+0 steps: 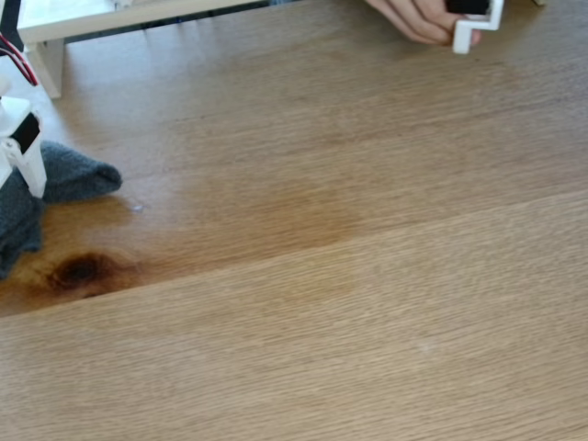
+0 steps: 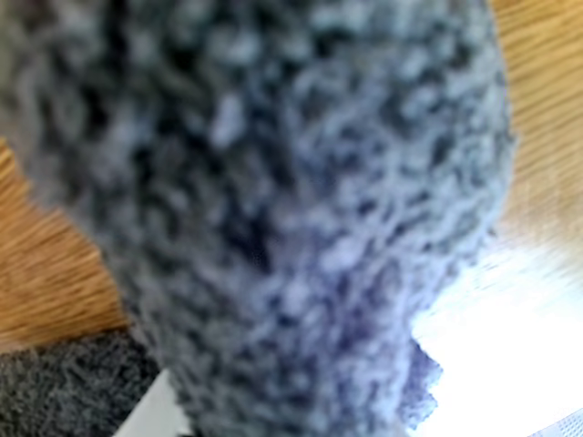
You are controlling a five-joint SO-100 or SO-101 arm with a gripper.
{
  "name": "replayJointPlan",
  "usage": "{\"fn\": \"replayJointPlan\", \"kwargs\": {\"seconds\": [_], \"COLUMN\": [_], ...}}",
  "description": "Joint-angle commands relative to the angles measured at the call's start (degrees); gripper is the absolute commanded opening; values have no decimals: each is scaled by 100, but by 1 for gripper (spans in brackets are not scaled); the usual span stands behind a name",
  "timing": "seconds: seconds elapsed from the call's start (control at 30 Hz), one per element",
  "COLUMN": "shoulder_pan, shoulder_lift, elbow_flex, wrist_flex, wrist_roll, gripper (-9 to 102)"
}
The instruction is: Clean the area in front of the robot
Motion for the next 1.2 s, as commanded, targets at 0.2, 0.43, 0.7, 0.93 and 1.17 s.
{"fn": "replayJointPlan", "kwargs": {"seconds": [0.2, 0.43, 0.7, 0.93, 1.17], "shoulder_pan": [-1521, -2531, -3955, -4491, -3164], "shoulder_lift": [923, 1485, 2048, 2171, 1767], "elbow_flex": [1292, 2979, 4061, 4184, 4175], "wrist_flex": [88, -826, -1767, -2971, -6012], "wrist_roll": [615, 949, 1433, 1477, 492], "gripper": [0, 0, 0, 0, 0]}}
